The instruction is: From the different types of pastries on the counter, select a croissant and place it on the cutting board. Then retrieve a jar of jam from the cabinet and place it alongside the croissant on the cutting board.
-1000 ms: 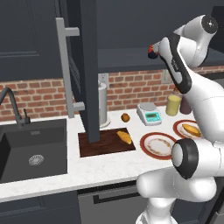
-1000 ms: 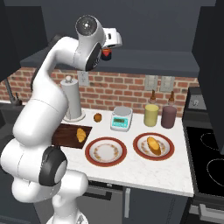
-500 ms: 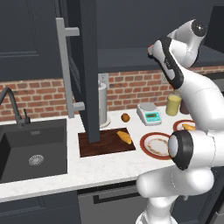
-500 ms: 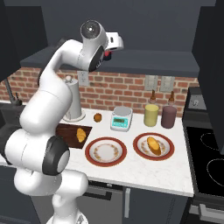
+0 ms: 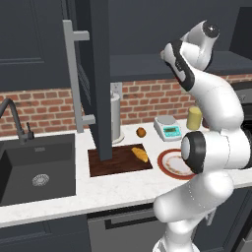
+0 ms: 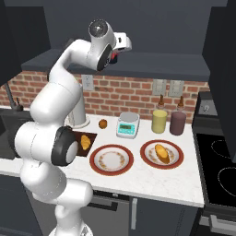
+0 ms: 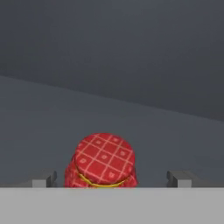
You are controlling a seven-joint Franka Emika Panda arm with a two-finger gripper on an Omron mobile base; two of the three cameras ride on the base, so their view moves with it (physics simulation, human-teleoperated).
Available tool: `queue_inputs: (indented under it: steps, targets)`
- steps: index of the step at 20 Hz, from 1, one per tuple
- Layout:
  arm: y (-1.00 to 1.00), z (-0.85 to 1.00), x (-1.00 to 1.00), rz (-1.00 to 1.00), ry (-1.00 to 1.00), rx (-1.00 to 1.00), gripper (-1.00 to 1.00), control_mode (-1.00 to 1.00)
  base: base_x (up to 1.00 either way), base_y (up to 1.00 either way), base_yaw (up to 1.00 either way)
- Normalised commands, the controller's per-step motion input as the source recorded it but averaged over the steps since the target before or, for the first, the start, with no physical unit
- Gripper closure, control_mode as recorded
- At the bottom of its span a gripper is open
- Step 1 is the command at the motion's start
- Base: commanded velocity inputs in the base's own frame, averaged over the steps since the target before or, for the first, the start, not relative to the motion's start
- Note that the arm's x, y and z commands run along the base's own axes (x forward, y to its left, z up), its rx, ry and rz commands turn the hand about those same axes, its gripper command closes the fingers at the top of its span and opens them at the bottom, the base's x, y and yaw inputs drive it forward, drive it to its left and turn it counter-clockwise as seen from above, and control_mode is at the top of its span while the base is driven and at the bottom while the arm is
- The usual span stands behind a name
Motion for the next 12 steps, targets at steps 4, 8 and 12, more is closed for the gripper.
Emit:
queue_inputs:
  steps: [4,8,12]
  targets:
    - [0.0,-0.05,0.42,-0.02,0.04,0.0,-1.0,-1.0,0.0,0.0,0.0]
    - [0.0,-0.11,0.37,-0.02,0.05,0.0,-1.0,-1.0,0.0,0.0,0.0]
    - [0.0,-0.14,0.35,-0.02,0.05,0.0,1.0,-1.0,0.0,0.0,0.0]
